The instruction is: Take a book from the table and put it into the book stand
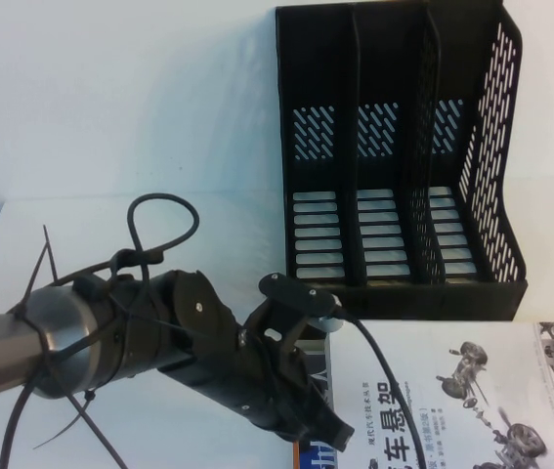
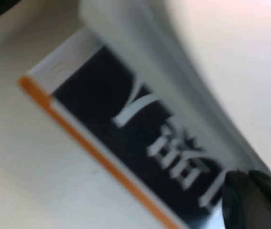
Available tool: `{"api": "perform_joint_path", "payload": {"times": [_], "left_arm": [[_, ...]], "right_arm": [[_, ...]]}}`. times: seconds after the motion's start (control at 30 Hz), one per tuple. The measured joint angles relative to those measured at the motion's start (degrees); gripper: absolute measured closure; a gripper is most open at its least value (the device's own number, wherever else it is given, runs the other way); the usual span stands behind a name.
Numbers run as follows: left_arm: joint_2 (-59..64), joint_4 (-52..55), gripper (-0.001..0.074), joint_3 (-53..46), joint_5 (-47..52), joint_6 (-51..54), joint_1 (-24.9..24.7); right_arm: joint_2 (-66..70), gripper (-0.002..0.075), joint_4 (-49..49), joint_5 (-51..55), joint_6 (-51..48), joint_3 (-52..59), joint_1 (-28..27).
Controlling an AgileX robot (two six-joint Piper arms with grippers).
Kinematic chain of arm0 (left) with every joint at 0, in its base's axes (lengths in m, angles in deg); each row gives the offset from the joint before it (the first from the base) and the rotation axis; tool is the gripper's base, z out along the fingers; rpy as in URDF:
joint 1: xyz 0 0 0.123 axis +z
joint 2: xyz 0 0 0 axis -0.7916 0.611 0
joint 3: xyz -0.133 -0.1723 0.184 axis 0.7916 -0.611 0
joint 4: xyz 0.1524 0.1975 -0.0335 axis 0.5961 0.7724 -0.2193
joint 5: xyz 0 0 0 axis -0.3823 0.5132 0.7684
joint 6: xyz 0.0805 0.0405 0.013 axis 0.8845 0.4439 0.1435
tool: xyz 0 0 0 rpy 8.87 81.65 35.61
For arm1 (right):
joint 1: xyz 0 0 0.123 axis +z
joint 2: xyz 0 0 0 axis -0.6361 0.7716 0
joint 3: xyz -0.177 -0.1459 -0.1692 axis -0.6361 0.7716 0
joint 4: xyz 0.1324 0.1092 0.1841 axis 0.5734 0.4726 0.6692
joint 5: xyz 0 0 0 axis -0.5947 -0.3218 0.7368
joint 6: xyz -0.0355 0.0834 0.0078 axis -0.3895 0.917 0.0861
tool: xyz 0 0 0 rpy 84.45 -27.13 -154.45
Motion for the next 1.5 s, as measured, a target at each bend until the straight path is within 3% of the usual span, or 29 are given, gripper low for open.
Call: {"api": "perform_joint_path", "payload": {"times": [0.37,0.5,0.63,0.83,1.03,1.3,1.5], "left_arm": [[-5.6,25.0,0.0738,0.0,-0.3,-21.4,0.0],[-11.5,36.1,0.0738,0.0,0.6,-31.4,0.0],[-17.8,43.0,0.0738,0.0,2.8,-37.3,0.0],[-27.5,45.6,0.0738,0.0,8.4,-38.9,0.0],[-36.7,46.7,0.0738,0.0,14.5,-39.0,0.0],[-47.7,45.7,0.0738,0.0,21.2,-39.3,0.0],[-50.2,45.5,0.0738,0.0,25.6,-39.6,0.0]], "right_arm": [[14.9,0.0588,-6.1,-3.4,-4.5,-4.3,-0.7],[14.9,0.0595,-6.0,-5.6,-4.7,-4.4,-6.3],[15.8,0.0669,6.6,-5.2,-16.5,-4.4,-15.0],[24.3,0.0722,27.8,1.7,-38.1,-4.4,-26.4],[36.8,0.0727,41.1,11.4,-54.8,-4.9,-35.2],[43.8,0.0728,47.1,12.8,-77.7,-5.8,-36.6],[49.0,0.0723,46.1,13.1,-74.6,-7.9,-36.6]]}}
